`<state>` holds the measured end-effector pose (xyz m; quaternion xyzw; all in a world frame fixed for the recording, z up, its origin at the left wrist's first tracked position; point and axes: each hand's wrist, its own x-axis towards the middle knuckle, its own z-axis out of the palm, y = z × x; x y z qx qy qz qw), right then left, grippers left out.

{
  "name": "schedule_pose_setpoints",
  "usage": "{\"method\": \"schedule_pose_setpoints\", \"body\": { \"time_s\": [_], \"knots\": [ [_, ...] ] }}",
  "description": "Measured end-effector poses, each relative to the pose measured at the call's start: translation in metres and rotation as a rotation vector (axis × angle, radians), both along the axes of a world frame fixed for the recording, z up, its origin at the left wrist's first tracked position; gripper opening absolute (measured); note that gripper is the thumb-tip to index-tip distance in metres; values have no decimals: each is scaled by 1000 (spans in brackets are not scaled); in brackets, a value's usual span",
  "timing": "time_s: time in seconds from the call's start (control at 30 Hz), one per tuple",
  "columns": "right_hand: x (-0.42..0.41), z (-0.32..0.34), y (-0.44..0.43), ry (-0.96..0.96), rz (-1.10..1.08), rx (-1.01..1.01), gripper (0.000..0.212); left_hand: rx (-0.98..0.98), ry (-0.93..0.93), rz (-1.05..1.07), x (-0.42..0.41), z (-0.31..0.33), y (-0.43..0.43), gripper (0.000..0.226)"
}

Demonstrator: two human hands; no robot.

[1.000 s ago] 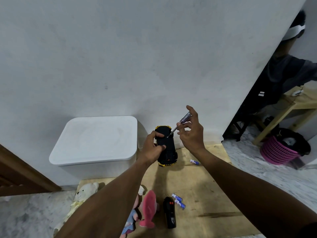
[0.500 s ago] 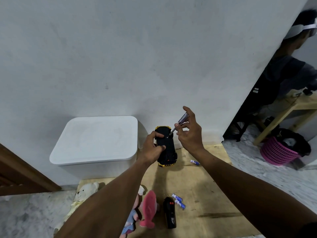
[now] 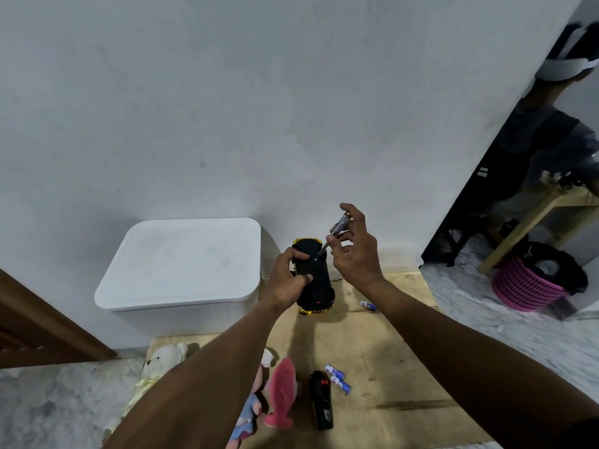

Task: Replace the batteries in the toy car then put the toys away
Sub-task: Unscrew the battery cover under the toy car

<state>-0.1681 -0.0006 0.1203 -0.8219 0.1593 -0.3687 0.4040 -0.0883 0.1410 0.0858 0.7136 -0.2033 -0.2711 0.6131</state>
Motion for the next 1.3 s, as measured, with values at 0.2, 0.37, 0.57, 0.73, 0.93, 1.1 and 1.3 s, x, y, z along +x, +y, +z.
{"method": "schedule_pose_setpoints", "body": {
  "time_s": [0.2,0.37,0.57,0.73,0.93,1.1,1.3],
  "knots": [
    [0,-2,0,-14,27,-2,71,9,-16,-6,1,0,1,40],
    [3,-3,2,14,41,-8,74,4,-24,-7,-1,-1,0,40],
    [3,0,4,-29,29,-7,65,-3,20,-8,-1,3,3,38],
    [7,2,3,-48,-9,39,50,6,33,-16,1,4,8,38],
    [11,5,4,-4,-12,43,66,-23,44,-11,0,3,4,41],
    [12,7,6,0,5,38,66,-37,73,-16,1,3,3,41],
    [13,10,11,-70,-1,18,46,-19,80,-10,1,7,11,36]
  ]
}}
